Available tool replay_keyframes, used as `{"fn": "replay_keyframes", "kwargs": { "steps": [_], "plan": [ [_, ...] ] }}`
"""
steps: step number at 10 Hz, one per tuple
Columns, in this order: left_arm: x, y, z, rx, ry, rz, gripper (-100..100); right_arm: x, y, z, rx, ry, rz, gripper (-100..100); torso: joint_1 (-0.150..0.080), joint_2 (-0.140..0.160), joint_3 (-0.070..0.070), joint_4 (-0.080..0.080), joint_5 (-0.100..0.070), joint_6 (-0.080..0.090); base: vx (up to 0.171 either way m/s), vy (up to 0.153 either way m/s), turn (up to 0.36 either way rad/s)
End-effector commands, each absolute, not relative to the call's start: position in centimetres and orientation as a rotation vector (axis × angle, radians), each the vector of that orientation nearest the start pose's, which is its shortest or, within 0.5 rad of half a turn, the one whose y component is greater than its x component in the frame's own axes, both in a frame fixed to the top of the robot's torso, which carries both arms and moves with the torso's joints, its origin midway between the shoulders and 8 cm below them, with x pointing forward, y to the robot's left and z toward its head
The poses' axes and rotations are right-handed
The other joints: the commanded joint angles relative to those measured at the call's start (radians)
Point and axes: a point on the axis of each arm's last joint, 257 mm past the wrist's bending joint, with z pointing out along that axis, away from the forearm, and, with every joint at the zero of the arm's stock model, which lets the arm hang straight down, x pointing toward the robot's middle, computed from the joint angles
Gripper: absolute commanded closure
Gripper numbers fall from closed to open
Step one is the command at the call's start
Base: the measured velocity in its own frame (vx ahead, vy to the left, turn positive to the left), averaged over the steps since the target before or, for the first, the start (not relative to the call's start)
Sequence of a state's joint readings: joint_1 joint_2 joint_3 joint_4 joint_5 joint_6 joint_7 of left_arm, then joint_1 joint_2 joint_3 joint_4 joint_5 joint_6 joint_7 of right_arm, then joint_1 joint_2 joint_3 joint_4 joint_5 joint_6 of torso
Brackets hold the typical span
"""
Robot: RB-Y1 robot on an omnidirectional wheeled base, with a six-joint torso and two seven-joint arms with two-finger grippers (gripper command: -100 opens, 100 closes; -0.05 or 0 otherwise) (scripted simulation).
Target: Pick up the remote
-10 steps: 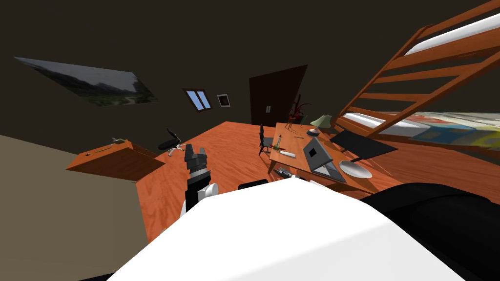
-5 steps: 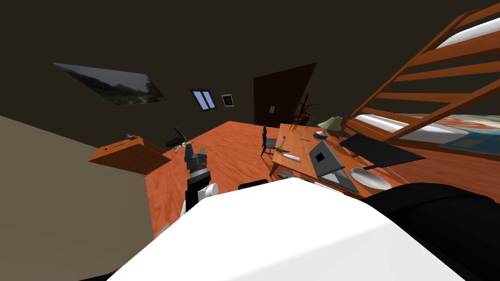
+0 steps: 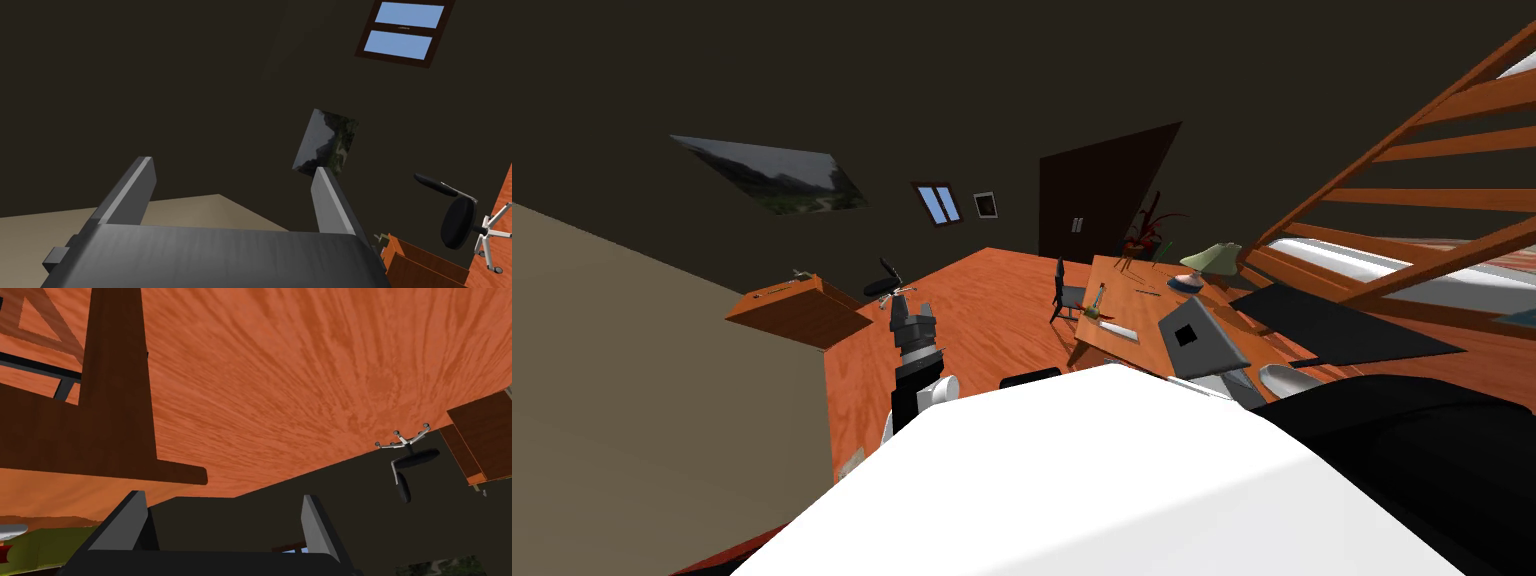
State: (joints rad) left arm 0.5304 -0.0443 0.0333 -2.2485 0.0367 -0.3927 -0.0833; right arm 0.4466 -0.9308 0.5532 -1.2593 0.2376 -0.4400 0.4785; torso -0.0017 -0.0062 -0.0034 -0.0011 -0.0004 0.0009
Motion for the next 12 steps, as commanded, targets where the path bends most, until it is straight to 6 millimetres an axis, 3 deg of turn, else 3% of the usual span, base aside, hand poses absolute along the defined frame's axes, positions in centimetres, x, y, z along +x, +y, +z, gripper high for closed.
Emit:
{"fn": "replay_keyframes", "kwargs": {
  "steps": [1, 8, 10, 12],
  "plan": [
    [35.9, 30.8, -2.1, -0.809, 0.687, -1.165, 0, 16.5, -40.2, -51.0, -0.309, 2.462, 0.347, -100, 0.0, 0.0, 0.0, 0.0, 0.0, 0.0, 0.092, -0.015, 0.128],
    [35.9, 30.8, -2.2, -0.809, 0.687, -1.165, 0, 9.5, -49.7, -52.7, -0.546, 2.652, 0.148, -100, 0.0, -0.001, -0.001, 0.0, 0.0, 0.0, 0.089, -0.011, 0.087],
    [35.9, 30.8, -2.2, -0.809, 0.687, -1.165, 0, 6.3, -53.5, -52.5, -0.7, 2.729, 0.084, -100, 0.001, -0.001, -0.001, 0.0, 0.0, 0.0, 0.127, 0.007, 0.108],
    [35.9, 30.8, -2.2, -0.809, 0.687, -1.165, 0, 2.3, -58.5, -51.9, -0.824, 2.826, -0.008, -100, -0.001, -0.008, -0.005, -0.002, 0.0, 0.0, 0.217, -0.043, 0.119]
  ]
}}
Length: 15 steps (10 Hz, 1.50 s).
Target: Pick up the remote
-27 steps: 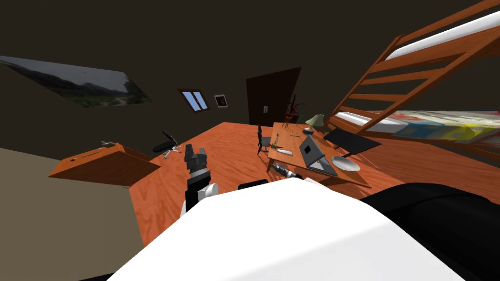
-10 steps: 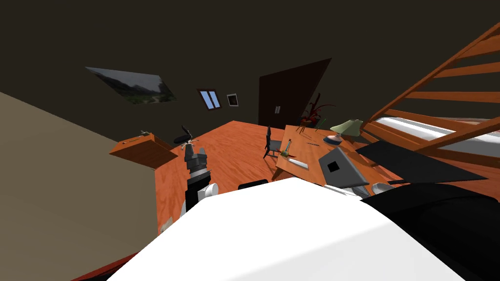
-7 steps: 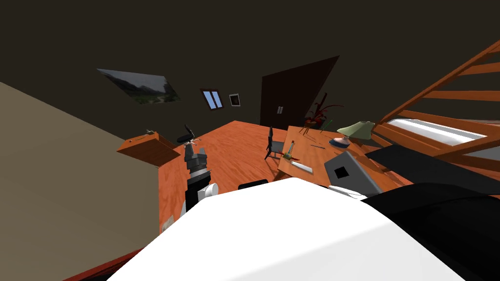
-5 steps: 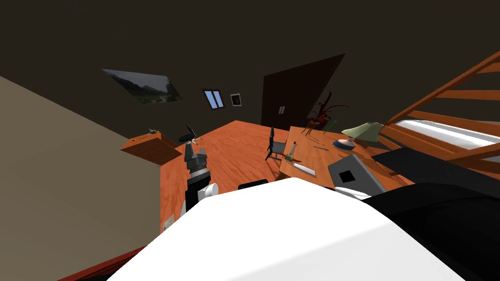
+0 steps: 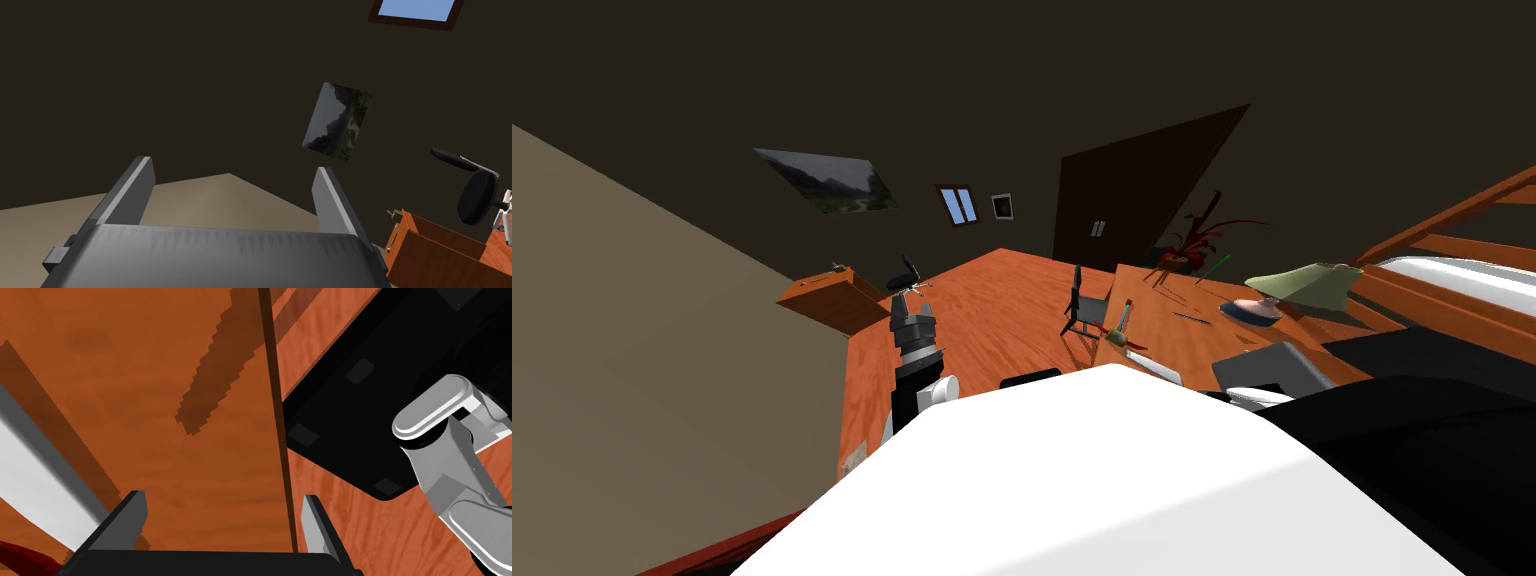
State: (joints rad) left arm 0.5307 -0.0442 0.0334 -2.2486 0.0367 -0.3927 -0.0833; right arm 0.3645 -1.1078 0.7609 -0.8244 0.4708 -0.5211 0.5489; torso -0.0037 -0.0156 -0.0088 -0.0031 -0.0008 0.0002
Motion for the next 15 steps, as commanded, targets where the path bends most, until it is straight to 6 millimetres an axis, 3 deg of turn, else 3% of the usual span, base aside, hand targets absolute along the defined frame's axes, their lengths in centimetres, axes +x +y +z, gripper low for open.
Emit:
{"fn": "replay_keyframes", "kwargs": {
  "steps": [1, 2, 5, 7, 8, 9, 10, 12, 14, 15],
  "plan": [
    [35.9, 30.8, -2.2, -0.809, 0.687, -1.165, 0, 0.8, -60.0, -51.5, -0.882, 2.86, -0.03, -100, 0.0, 0.0, 0.0, 0.0, 0.0, 0.0, 0.25, -0.062, 0.115],
    [35.9, 30.8, -2.2, -0.809, 0.688, -1.164, 0, 0.7, -60.2, -51.5, -0.88, 2.865, -0.037, -100, -0.001, -0.002, -0.001, 0.0, 0.0, 0.0, 0.179, -0.032, 0.022],
    [35.9, 30.8, -2.2, -0.809, 0.687, -1.165, 0, -2.9, -62.7, -51.0, -1.018, 2.939, -0.058, -100, 0.0, 0.003, 0.001, 0.001, 0.0, 0.0, 0.17, -0.058, 0.073],
    [35.9, 30.8, -2.2, -0.809, 0.688, -1.164, 0, -4.3, -62.4, -51.5, -1.075, 2.962, -0.028, -100, 0.0, -0.001, 0.0, 0.0, -0.001, 0.0, 0.22, -0.059, 0.051],
    [35.9, 30.8, -2.2, -0.809, 0.687, -1.164, 0, -3.9, -62.5, -51.4, -1.06, 2.954, -0.035, -100, 0.001, 0.0, 0.0, 0.0, 0.0, 0.001, 0.079, -0.022, 0.016],
    [35.9, 30.8, -2.1, -0.809, 0.687, -1.165, 0, -4.0, -62.5, -51.4, -1.061, 2.956, -0.035, 0, 0.003, 0.007, 0.003, 0.001, 0.0, 0.001, 0.017, -0.005, 0.003],
    [35.9, 30.8, -2.1, -0.809, 0.687, -1.165, 0, -4.2, -61.9, -52.1, -1.033, 2.962, -0.038, -100, 0.004, 0.011, 0.006, 0.002, 0.001, 0.001, -0.028, -0.025, 0.121],
    [35.9, 30.8, -2.1, -0.809, 0.687, -1.165, 0, -4.3, -61.8, -52.4, -1.023, 2.965, -0.038, -100, 0.003, 0.017, 0.009, 0.004, 0.0, 0.001, -0.038, -0.025, 0.076],
    [35.9, 30.8, -2.1, -0.809, 0.687, -1.165, 0, -5.0, -60.6, -53.9, -0.967, 2.98, -0.04, -100, 0.003, 0.018, 0.01, 0.004, 0.0, 0.001, -0.064, -0.028, 0.165],
    [35.9, 30.8, -2.1, -0.809, 0.687, -1.165, 0, -4.8, -60.8, -53.6, -0.985, 2.975, -0.036, -100, 0.002, 0.019, 0.011, 0.004, 0.0, 0.001, -0.036, -0.021, 0.034]
  ]
}}
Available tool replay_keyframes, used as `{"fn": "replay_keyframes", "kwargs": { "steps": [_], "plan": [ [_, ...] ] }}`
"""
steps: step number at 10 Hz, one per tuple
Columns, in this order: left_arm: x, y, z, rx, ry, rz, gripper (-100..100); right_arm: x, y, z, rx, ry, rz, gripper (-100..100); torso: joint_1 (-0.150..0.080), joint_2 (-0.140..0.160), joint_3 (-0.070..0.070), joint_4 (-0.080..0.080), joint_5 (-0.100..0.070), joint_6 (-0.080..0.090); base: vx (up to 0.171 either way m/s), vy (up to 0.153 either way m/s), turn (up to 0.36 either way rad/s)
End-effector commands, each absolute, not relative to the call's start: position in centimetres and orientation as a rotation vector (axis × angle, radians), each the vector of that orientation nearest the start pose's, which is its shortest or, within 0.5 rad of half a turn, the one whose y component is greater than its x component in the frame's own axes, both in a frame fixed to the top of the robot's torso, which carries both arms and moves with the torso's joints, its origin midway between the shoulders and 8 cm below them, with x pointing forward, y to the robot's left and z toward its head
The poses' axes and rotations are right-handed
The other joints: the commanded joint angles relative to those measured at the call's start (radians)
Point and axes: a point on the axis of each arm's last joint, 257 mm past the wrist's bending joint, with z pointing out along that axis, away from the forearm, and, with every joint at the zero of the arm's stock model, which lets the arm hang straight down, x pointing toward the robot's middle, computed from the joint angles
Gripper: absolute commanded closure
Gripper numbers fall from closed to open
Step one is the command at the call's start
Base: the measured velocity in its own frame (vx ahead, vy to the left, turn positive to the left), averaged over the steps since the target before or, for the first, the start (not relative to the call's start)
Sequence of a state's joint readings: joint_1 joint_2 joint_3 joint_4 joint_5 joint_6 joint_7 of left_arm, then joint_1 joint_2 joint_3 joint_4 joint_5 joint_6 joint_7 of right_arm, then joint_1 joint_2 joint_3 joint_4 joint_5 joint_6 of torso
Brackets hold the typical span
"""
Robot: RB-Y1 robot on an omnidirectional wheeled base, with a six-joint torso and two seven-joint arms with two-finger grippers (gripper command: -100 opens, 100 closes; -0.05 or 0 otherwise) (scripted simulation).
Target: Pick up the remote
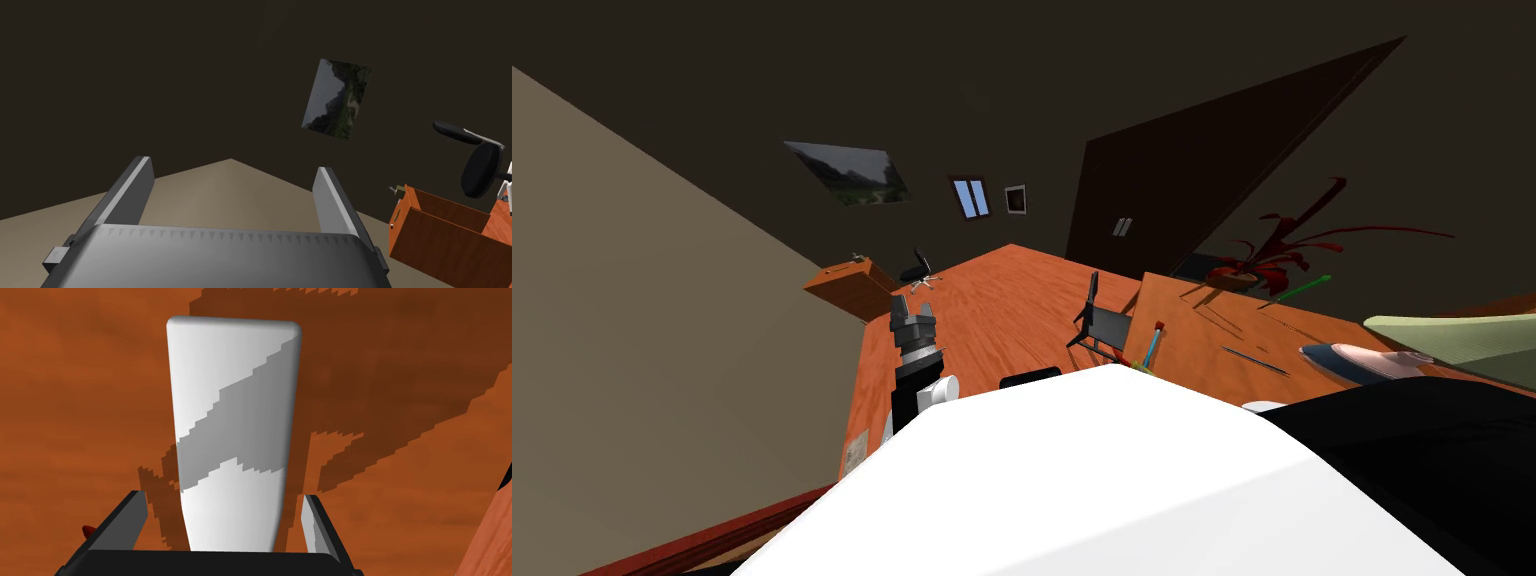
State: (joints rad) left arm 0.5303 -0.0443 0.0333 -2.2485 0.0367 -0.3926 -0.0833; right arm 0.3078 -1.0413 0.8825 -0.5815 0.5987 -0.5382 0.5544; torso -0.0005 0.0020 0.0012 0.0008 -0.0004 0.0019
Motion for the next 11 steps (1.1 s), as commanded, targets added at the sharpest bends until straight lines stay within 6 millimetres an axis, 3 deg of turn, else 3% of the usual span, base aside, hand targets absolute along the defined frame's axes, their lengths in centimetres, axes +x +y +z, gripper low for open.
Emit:
{"fn": "replay_keyframes", "kwargs": {
  "steps": [1, 5, 6, 7, 10, 11],
  "plan": [
    [35.9, 30.8, -2.1, -0.809, 0.687, -1.165, 0, -4.8, -60.8, -53.6, -0.982, 2.975, -0.038, 100, 0.0, 0.0, 0.0, 0.0, 0.0, 0.0, -0.006, -0.003, -0.011],
    [35.9, 30.8, -2.1, -0.809, 0.687, -1.165, 0, -4.9, -60.7, -53.7, -0.983, 2.976, -0.033, 100, 0.0, -0.003, -0.002, 0.0, 0.0, -0.001, 0.0, 0.0, 0.0],
    [35.9, 30.8, -2.1, -0.809, 0.687, -1.165, 0, -4.9, -60.7, -53.7, -0.982, 2.976, -0.033, 0, 0.0, -0.003, -0.002, 0.0, 0.0, -0.001, 0.0, 0.0, 0.0],
    [35.9, 30.8, -2.1, -0.809, 0.687, -1.165, 0, -4.5, -61.4, -52.9, -1.004, 2.97, -0.039, 100, 0.0, -0.003, -0.002, 0.0, 0.0, -0.001, 0.042, 0.017, -0.182],
    [35.9, 30.8, -2.2, -0.809, 0.687, -1.165, 0, -4.3, -61.9, -52.1, -1.032, 2.964, -0.038, 100, 0.004, -0.007, -0.004, -0.001, 0.001, 0.0, 0.054, 0.034, -0.12],
    [35.9, 30.8, -2.1, -0.809, 0.687, -1.165, 0, -4.4, -61.9, -52.1, -1.032, 2.964, -0.038, 0, 0.002, -0.006, -0.003, -0.001, 0.001, -0.001, 0.0, 0.0, 0.0]
  ]
}}
